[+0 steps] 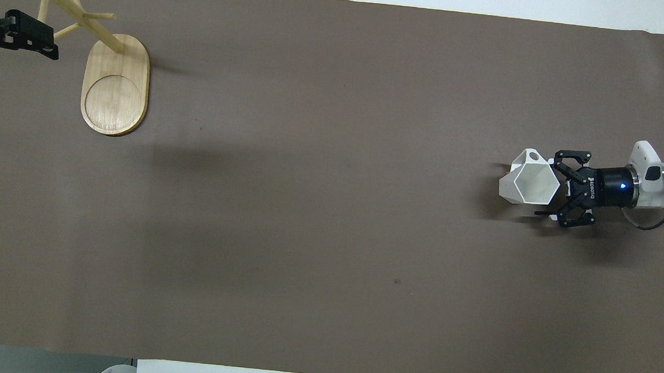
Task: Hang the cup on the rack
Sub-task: 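Close the right gripper on the white cup's rim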
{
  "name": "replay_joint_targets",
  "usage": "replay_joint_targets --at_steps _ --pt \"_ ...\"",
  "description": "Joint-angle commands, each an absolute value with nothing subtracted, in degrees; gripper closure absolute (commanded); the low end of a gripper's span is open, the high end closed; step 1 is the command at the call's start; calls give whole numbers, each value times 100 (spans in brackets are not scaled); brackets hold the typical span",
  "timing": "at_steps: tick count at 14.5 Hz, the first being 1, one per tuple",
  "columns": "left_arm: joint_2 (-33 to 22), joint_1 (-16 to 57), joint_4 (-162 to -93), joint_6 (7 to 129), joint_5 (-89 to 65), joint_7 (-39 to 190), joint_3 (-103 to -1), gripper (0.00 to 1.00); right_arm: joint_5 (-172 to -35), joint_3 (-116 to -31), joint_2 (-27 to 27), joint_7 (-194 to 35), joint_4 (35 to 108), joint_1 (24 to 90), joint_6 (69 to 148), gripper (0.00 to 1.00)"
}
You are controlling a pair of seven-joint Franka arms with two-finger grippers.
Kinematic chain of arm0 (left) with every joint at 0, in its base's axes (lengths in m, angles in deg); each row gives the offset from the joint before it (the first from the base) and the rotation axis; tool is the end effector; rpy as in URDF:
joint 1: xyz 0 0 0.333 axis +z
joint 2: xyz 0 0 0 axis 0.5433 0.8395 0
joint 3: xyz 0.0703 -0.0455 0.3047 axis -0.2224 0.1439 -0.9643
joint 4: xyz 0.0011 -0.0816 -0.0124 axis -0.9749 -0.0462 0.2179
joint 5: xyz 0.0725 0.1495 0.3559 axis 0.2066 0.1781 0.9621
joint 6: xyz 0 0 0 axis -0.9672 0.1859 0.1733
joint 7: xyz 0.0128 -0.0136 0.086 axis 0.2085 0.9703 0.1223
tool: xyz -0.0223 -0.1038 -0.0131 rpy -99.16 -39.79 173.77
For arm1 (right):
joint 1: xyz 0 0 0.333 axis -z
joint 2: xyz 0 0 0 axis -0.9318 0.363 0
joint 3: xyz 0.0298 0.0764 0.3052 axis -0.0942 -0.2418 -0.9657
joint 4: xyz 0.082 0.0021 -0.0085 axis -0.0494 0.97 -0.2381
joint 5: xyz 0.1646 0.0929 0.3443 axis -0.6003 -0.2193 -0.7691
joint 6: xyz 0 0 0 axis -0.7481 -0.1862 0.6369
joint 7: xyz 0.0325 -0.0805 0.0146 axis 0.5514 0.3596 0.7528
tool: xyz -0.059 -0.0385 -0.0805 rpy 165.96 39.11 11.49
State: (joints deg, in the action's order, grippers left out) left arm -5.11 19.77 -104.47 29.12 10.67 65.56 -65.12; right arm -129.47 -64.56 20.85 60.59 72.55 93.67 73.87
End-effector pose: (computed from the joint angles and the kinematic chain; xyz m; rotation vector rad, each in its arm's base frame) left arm 0.6200 -0.0500 0.5700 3.1142 0.0671 0.0954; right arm 0.5436 -0.1648 0.2003 -1.3162 -1.4751 -1.0342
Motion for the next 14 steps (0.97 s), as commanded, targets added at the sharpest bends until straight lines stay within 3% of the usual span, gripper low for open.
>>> replay_joint_targets --at_steps 1,14 --pt "-710 2034 -10697 3003 1139 6500 -6449 0 -13083 -6470 2011 6280 7412 9333 7510 0" --pt "-710 2034 -10697 3003 1139 6500 -6449 0 -13276 -6470 1941 6500 7693 9043 7580 0"
